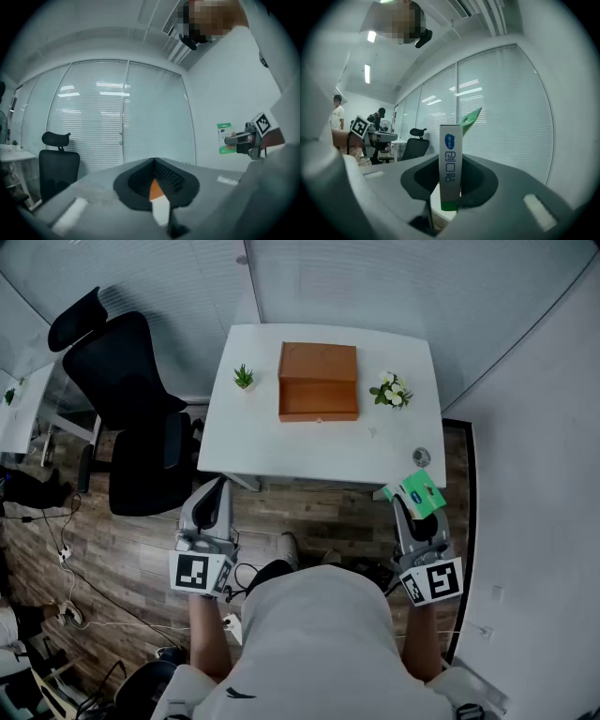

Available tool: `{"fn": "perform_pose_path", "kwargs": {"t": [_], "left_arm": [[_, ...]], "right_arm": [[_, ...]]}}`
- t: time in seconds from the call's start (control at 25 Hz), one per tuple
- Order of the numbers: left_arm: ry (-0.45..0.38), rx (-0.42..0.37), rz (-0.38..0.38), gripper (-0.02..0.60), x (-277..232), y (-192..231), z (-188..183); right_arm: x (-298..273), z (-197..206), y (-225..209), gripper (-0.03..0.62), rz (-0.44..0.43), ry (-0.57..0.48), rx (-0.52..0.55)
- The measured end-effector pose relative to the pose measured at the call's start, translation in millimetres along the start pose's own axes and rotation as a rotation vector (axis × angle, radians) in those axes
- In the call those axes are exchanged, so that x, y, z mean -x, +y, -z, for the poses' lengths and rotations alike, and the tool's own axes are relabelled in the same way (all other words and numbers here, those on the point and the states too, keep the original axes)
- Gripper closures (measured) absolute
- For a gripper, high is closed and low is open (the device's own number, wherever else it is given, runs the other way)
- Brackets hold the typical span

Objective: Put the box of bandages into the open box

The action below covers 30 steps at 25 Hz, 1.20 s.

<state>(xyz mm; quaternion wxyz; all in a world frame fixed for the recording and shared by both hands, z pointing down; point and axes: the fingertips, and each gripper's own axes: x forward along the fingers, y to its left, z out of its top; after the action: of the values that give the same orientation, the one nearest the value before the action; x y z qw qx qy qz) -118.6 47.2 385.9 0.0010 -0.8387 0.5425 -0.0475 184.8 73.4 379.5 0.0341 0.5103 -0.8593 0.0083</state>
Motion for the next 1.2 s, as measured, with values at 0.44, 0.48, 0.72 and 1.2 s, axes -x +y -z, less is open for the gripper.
{"fn": "perform_pose_path", "kwargs": {"t": [0.44,0.48,0.72,1.2], "left_arm": [[-0.001,-0.009,-0.004,0.575,-0.3,1.9,2.2],[-0.002,-0.009,-0.004,0.575,-0.1,2.3,1.9],[-0.002,-0.008,-0.002,0.575,-1.7,6.2,1.2],[0.005,0.000,0.023,0.575,-15.1,31.3,6.1]], "right_arm": [[-1.1,-2.3,1.7,0.503,-0.016,-0.025,-0.032],[-1.3,-2.1,2.1,0.503,-0.015,-0.024,-0.030],[-3.5,-2.1,1.3,0.503,-0.004,-0.015,-0.027],[-29.7,0.0,5.9,0.503,0.019,0.009,-0.023]]}}
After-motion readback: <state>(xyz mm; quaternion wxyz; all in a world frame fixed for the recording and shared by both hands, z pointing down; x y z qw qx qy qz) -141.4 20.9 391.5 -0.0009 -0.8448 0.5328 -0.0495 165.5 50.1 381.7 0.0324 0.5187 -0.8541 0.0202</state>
